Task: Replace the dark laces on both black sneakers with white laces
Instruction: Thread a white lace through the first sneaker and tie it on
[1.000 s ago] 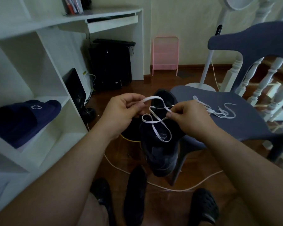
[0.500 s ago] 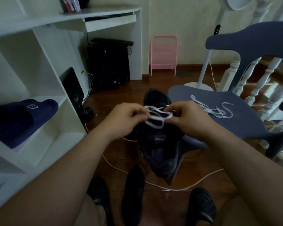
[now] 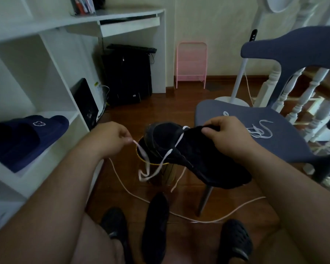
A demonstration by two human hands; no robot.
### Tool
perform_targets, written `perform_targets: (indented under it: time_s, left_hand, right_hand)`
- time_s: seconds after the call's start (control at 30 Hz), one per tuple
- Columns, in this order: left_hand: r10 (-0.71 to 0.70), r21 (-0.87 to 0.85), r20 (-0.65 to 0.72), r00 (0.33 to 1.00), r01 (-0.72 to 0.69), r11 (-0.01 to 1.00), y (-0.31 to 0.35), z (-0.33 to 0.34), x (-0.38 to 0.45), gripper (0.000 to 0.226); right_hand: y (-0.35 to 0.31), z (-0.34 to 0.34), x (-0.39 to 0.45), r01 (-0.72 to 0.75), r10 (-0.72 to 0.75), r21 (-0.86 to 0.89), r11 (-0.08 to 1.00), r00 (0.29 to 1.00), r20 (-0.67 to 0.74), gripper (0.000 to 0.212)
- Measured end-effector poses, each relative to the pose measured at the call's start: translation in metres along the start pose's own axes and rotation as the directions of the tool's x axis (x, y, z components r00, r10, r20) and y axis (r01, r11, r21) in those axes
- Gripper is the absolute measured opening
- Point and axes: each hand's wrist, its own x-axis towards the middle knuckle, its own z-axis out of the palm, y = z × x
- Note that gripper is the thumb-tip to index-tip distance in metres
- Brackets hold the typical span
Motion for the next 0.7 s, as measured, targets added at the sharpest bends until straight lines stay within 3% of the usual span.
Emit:
perform_targets:
  time_s: [0.07,0.17,0.27,0.33,0.47,0.6,0.7]
  left_hand:
    - [0.045,0.002,-0.144,0.989,-0.046,0.999,0.007,-0.006,-0.007,0.013]
    - [0.210,-0.118,-0.301,0.930,-0.255,0.960,0.025,-0.009,-0.018,0.022]
    - [0.276,-0.419,-0.341,0.899,-0.408,0.811,0.040,0.001,-0.024,0.038]
    - [0.296,-0.524,-0.345,0.891,-0.445,0.727,0.050,0.010,-0.025,0.038]
    - [0.311,-0.495,-0.378,0.872,-0.474,0.728,0.062,0.024,-0.019,0.032]
    - [0.345,-0.390,-0.332,0.878,-0.461,0.797,0.070,0.029,-0.017,0.006]
    - [0.366,-0.374,-0.319,0.874,-0.471,0.799,0.074,0.032,-0.015,0.010]
  right_hand:
    - [-0.003,-0.001,-0.002,-0.026,0.026,0.064,0.998,1.000,0.005,0.013]
    - [-0.009,0.001,-0.005,-0.112,0.099,0.197,0.974,0.992,0.075,0.018]
    - [-0.010,0.008,-0.005,-0.212,0.162,0.363,0.907,0.973,0.163,0.024]
    - [-0.012,0.011,-0.005,-0.309,0.221,0.469,0.827,0.947,0.232,0.027]
    - [-0.017,0.016,-0.007,-0.414,0.232,0.599,0.685,0.904,0.360,0.024]
    - [-0.020,0.017,-0.007,-0.474,0.231,0.657,0.586,0.875,0.425,0.022]
    - [-0.020,0.016,-0.008,-0.503,0.224,0.678,0.536,0.859,0.460,0.022]
